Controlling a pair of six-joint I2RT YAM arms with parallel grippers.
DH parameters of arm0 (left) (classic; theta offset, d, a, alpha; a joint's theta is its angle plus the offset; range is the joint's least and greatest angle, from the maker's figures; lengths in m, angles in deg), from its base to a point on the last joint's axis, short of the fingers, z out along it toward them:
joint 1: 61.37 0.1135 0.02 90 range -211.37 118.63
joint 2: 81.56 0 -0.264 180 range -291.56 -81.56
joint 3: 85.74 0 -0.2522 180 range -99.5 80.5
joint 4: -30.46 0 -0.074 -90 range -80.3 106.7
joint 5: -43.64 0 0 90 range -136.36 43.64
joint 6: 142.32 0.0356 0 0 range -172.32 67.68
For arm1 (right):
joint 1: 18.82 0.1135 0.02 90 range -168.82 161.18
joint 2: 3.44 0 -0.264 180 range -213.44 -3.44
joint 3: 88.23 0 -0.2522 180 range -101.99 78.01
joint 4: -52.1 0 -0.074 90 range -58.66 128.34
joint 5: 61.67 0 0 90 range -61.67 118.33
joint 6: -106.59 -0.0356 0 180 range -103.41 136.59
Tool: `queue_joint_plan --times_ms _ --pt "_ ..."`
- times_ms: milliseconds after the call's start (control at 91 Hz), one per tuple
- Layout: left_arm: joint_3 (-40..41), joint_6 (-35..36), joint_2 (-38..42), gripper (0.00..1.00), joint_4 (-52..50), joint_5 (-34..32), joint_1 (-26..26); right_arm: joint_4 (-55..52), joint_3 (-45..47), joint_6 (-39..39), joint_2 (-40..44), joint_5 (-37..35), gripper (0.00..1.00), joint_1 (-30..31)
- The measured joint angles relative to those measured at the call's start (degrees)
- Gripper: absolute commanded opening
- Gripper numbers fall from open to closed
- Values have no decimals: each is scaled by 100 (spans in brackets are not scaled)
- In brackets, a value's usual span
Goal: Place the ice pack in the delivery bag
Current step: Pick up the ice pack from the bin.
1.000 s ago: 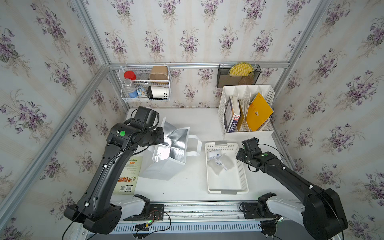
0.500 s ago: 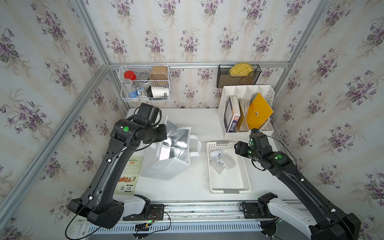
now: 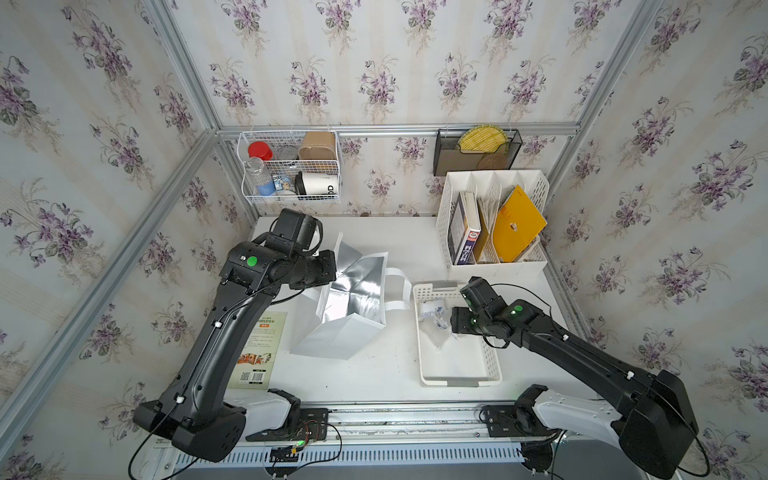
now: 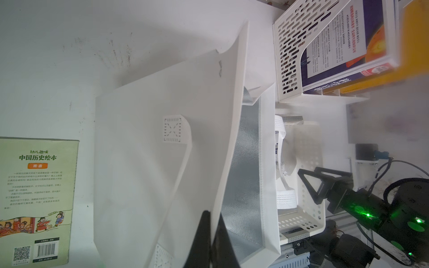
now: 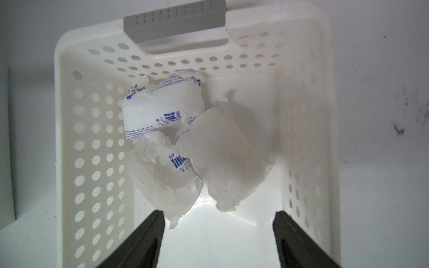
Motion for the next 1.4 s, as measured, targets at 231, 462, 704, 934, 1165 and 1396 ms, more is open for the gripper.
queue_joint_plan --times_ms 231,462,704,934,1165,1396 --pt "345 -212 168 0 286 142 0 319 109 -68 -525 -96 79 2" --pt "610 -306 409 0 656 382 0 592 103 -98 -962 -267 78 2" --pt "634 -350 299 0 831 223 0 822 197 -111 -1241 -339 77 2" --pt "623 -348 105 0 833 221 0 1217 278 -129 -1541 -389 84 -50" --pt "579 -348 166 0 807 343 0 1515 146 -101 -1985 -297 87 -105" --pt "575 -348 142 0 800 341 0 1657 81 -96 -2243 -258 82 -125"
